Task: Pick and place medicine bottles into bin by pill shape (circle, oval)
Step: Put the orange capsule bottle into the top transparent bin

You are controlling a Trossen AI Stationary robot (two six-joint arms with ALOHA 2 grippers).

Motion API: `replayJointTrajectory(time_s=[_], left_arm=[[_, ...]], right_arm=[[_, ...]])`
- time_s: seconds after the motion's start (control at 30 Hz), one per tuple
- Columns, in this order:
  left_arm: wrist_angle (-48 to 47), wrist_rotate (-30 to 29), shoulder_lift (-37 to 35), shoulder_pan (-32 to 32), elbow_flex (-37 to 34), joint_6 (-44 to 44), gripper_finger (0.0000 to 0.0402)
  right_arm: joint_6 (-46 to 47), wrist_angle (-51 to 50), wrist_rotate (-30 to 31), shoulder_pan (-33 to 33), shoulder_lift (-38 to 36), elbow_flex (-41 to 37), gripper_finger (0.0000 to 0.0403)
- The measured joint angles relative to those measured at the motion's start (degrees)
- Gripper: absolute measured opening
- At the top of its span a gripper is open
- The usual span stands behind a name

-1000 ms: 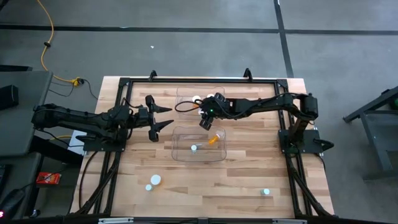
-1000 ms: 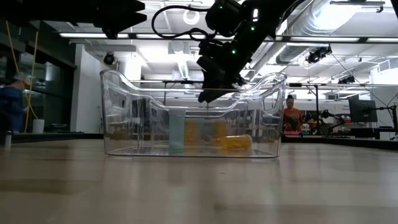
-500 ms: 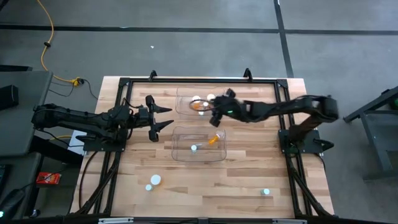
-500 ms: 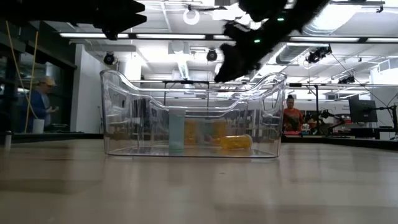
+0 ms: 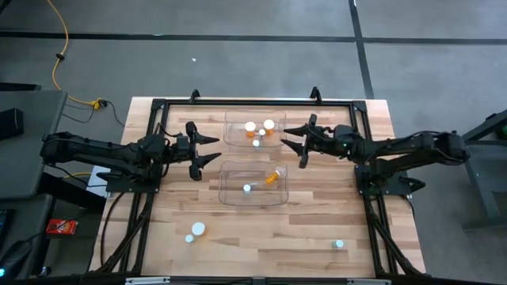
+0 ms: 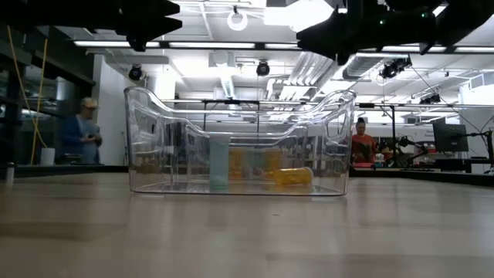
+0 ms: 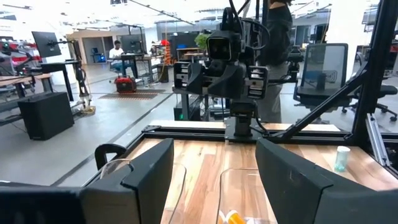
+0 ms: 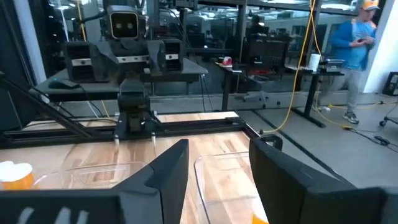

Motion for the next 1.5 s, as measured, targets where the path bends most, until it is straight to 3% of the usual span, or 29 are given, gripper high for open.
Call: replayJointTrajectory(time_s=[1.1, 1.27, 1.5], left_arm=[[0.0, 0.7, 0.1, -0.2, 0.0, -2.3, 0.0218], [0.4, 8.6, 0.1, -1.7, 0.0, -4.9, 0.0236], [0.9, 8.9, 0.7, -7.1, 2.5, -4.9, 0.0284]], right_arm=[[1.1, 0.6, 0.0, 0.0, 0.0, 0.0, 0.0161], [1.1, 0.6, 0.0, 0.0, 0.0, 0.0, 0.0161], [1.1, 0.2, 0.0, 0.0, 0.0, 0.0, 0.0161]])
